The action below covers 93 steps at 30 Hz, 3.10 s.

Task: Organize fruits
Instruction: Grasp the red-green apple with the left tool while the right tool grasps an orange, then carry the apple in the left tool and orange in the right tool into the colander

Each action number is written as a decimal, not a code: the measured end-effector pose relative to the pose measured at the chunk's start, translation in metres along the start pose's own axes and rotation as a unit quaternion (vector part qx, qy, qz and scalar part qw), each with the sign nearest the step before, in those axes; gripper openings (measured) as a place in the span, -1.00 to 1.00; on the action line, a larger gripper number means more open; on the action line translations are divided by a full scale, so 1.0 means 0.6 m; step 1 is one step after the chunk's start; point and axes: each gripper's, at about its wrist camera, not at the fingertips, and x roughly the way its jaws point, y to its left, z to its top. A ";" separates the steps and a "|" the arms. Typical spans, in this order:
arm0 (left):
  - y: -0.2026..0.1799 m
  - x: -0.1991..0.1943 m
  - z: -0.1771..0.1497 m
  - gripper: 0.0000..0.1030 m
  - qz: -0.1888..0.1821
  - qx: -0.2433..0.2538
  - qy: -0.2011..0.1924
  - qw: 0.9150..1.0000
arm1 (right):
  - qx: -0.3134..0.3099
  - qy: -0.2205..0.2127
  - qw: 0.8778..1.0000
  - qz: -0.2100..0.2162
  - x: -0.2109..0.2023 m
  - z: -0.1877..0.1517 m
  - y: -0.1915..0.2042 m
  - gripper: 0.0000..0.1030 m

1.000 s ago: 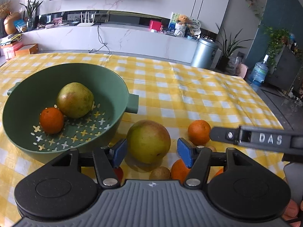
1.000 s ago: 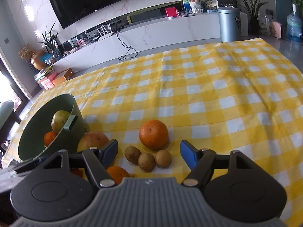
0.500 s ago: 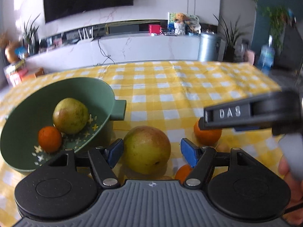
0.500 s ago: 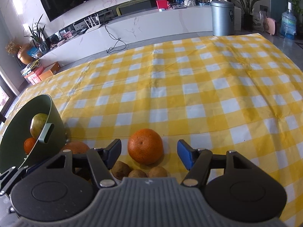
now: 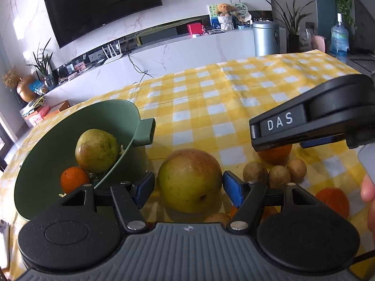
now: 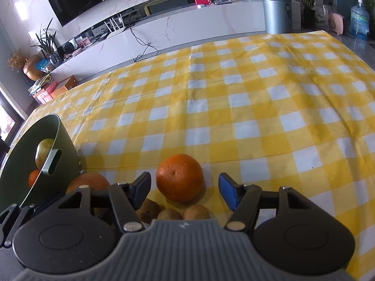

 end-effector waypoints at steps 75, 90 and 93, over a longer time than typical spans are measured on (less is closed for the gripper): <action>0.361 -0.073 0.031 0.35 -0.173 -0.243 0.006 0.954 | -0.373 -0.013 0.923 0.091 -0.098 0.000 0.316 -0.21; 0.382 -0.005 0.006 0.35 -0.204 -0.273 0.092 0.936 | -0.412 0.141 0.897 0.072 -0.011 0.017 0.353 -0.21; 0.376 0.003 0.006 0.35 -0.203 -0.265 0.102 0.937 | -0.420 0.153 0.892 0.070 -0.004 0.018 0.358 -0.21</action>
